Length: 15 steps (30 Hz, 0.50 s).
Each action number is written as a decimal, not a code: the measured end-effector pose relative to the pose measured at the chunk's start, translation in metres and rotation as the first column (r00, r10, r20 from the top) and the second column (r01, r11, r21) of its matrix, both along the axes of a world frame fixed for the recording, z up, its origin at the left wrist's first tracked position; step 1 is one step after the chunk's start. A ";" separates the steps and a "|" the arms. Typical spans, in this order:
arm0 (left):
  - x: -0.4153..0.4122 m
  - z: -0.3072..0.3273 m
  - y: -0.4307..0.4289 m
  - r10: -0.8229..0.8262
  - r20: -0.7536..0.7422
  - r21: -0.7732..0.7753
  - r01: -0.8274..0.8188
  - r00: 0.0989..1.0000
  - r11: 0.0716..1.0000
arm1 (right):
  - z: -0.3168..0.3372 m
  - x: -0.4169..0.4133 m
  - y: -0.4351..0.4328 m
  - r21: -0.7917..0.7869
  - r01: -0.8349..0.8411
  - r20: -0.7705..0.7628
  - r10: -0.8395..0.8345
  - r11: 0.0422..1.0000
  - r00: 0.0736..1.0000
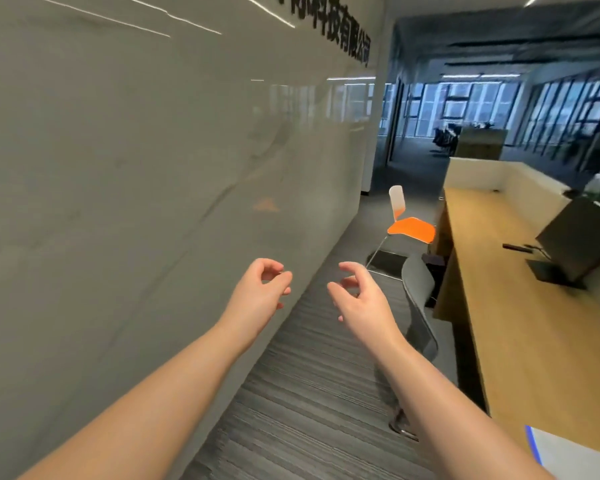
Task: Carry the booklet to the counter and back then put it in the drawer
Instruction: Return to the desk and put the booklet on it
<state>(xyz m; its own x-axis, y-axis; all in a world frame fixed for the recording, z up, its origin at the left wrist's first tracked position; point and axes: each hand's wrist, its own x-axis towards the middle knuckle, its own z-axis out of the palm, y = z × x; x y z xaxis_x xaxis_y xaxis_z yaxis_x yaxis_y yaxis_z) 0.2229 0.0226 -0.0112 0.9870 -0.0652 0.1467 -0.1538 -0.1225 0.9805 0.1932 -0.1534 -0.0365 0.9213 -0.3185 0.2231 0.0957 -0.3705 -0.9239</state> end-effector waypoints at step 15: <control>0.172 0.004 -0.252 -0.625 0.042 0.079 0.621 0.779 0.779 | 0.009 0.073 -0.197 -0.062 0.633 0.040 -0.632 0.772 0.774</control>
